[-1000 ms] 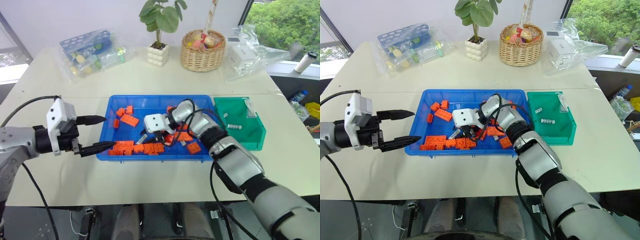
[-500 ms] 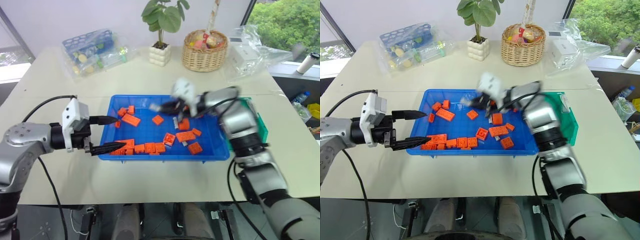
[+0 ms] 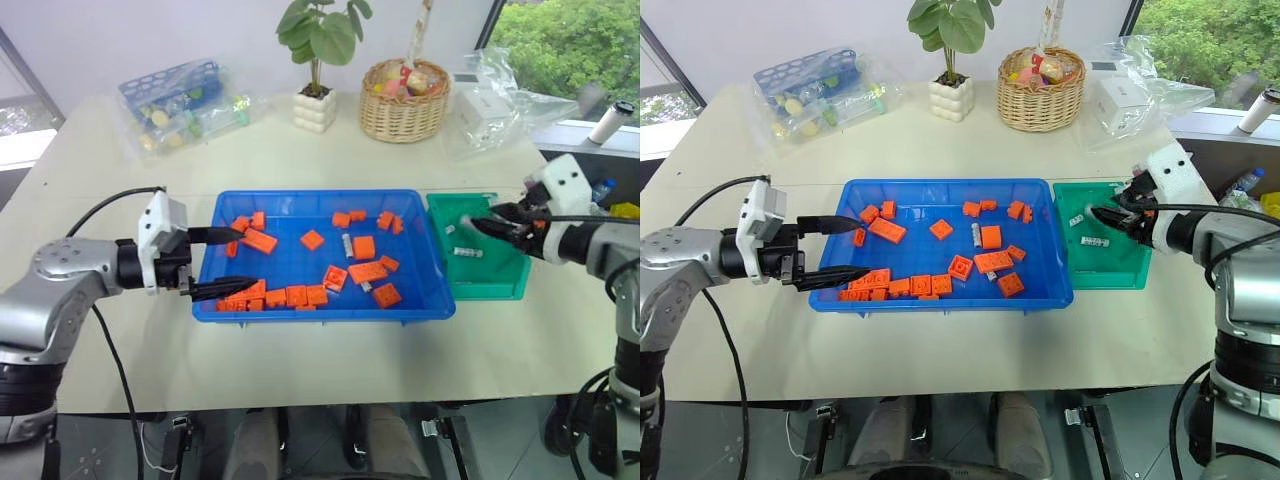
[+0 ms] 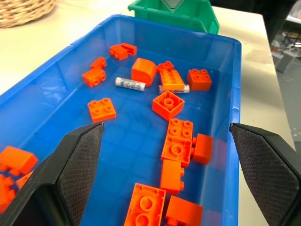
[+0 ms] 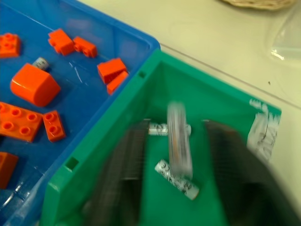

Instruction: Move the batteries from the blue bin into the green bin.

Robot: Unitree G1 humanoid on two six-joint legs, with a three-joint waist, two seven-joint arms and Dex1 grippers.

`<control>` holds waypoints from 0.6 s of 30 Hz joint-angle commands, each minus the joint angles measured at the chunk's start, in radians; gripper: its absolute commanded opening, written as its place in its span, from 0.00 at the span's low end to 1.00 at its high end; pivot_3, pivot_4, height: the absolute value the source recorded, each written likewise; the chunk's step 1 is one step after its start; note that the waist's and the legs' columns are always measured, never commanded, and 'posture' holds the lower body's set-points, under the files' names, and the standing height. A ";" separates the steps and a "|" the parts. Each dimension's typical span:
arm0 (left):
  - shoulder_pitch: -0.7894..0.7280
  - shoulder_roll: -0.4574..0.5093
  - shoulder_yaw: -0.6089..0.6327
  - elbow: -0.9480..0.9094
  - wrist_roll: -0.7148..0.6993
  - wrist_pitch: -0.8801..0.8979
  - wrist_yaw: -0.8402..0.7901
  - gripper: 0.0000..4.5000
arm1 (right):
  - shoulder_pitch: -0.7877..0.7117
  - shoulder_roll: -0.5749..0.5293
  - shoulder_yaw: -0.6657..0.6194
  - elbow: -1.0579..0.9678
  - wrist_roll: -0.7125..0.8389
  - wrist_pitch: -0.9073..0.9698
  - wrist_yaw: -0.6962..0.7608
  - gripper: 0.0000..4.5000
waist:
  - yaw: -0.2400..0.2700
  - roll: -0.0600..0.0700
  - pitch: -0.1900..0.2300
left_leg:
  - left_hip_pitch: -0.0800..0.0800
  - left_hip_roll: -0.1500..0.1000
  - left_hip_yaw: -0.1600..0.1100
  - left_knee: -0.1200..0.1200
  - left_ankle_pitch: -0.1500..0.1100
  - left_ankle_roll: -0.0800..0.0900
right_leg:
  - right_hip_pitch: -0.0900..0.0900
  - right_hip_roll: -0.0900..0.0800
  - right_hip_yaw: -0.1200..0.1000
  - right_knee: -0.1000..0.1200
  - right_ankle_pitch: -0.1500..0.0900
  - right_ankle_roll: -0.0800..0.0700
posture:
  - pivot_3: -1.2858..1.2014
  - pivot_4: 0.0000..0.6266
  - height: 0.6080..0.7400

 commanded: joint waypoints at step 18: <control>-0.011 0.007 0.019 -0.022 0.006 -0.011 -0.009 1.00 | -0.092 0.023 0.347 -0.202 0.294 0.147 -0.014 0.86 | 0.011 -0.001 0.000 | -0.002 -0.001 -0.003 0.000 0.000 0.001 | 0.000 -0.001 -0.001 -0.001 -0.001 -0.001 | 0.52 0.24 0.97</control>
